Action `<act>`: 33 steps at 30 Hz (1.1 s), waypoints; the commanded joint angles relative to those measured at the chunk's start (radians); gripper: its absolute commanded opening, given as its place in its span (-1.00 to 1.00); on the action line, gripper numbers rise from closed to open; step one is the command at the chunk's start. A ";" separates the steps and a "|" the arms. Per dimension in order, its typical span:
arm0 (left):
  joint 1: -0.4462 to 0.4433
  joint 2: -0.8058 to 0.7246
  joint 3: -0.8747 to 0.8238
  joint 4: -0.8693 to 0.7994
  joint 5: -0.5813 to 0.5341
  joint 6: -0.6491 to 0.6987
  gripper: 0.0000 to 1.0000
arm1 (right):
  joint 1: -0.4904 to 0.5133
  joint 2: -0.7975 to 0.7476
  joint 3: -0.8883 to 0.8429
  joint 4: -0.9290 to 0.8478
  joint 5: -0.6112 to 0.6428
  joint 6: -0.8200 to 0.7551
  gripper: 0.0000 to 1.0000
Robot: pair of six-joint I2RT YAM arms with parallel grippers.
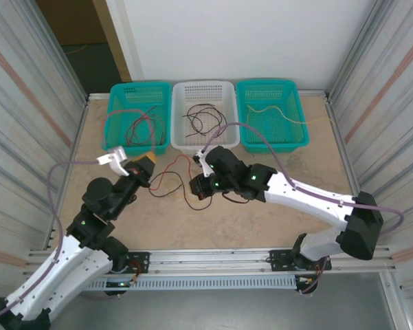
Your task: Untangle the cables
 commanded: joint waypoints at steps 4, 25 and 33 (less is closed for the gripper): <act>0.270 -0.015 0.098 -0.051 -0.080 -0.065 -1.00 | 0.011 -0.078 -0.135 -0.153 0.104 -0.091 -1.00; 0.649 0.479 0.290 0.011 0.463 -0.200 -1.00 | 0.124 -0.136 -0.174 -0.259 0.220 -0.144 -1.00; 0.669 0.630 0.333 0.193 0.693 -0.185 -1.00 | 0.124 -0.180 -0.114 -0.235 0.197 -0.149 -1.00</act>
